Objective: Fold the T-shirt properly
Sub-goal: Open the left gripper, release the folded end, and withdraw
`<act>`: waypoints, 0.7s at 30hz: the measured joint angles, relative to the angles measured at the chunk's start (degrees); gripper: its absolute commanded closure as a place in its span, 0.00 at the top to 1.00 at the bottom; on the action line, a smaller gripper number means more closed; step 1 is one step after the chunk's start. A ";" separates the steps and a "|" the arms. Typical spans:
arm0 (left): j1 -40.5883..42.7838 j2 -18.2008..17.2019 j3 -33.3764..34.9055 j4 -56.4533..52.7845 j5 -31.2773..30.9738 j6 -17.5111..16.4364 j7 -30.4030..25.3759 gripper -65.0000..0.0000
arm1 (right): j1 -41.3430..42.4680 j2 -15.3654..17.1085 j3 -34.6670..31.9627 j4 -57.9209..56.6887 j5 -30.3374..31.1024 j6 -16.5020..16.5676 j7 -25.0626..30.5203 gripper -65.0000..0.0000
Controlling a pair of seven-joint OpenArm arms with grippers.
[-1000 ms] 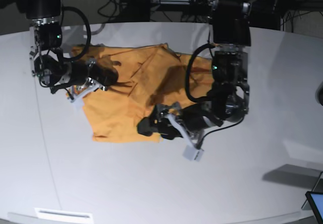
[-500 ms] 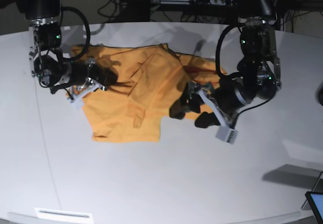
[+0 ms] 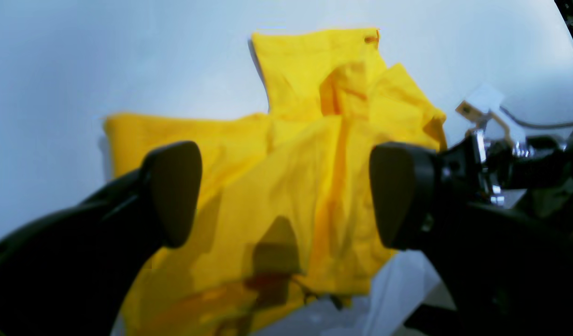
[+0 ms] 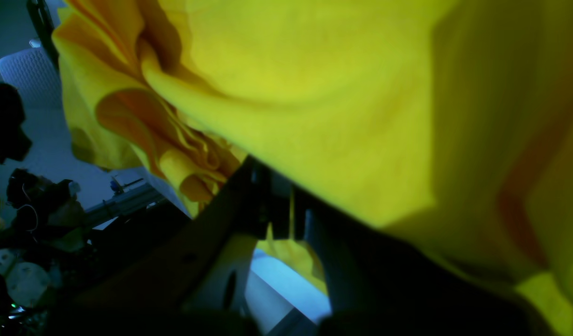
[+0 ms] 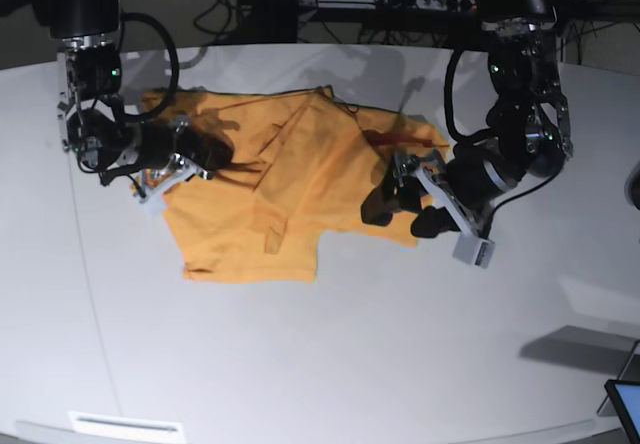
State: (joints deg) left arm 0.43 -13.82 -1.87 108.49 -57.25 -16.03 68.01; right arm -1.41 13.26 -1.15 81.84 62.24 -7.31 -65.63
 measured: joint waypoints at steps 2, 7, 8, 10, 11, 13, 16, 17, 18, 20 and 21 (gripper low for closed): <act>-1.38 0.00 -0.02 -0.02 0.04 0.00 0.13 0.84 | 0.00 0.00 0.00 0.00 0.00 0.00 0.02 0.00; -3.96 1.16 0.50 -0.17 0.09 0.00 0.13 0.84 | -0.02 0.00 0.00 0.02 -0.02 0.00 -0.02 0.00; -4.11 1.97 0.52 -0.26 0.15 0.00 0.09 0.84 | 0.00 0.00 0.00 0.02 -0.02 0.00 -0.02 0.00; -4.09 2.93 0.79 -0.26 -0.02 -0.02 0.13 0.84 | 0.00 -0.02 0.00 0.02 0.00 0.00 -0.02 0.00; -4.07 3.17 0.79 -0.26 -0.02 0.00 0.15 0.84 | -0.02 -0.02 0.00 0.02 0.00 0.02 0.02 0.00; -4.02 2.99 0.74 -0.26 0.04 0.00 0.13 0.84 | -0.02 0.00 0.00 0.02 -0.02 0.00 -0.07 0.00; -3.91 2.60 0.02 -0.26 0.04 0.00 0.13 0.84 | -0.02 0.00 0.04 0.02 0.00 0.00 -0.04 0.00; -3.89 1.79 0.09 -0.28 -0.02 -0.02 0.22 0.84 | -0.02 0.00 0.17 0.02 0.00 0.00 -0.04 0.00; -3.89 0.83 0.13 -0.28 -0.04 -0.02 0.39 0.84 | -0.02 -0.02 0.15 0.02 0.02 0.00 -0.02 0.01; -3.91 -1.03 -0.11 -0.28 0.24 0.00 0.22 0.84 | -0.04 0.28 0.15 0.02 0.07 0.02 0.07 0.06; -3.91 -1.49 -0.39 -0.28 0.20 0.00 0.26 0.84 | -0.02 0.83 0.11 0.02 0.55 0.04 0.04 0.10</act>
State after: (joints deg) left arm -3.49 -15.31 -2.26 108.20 -57.06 -16.03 68.27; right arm -1.43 14.09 -1.04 81.87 62.78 -7.27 -65.58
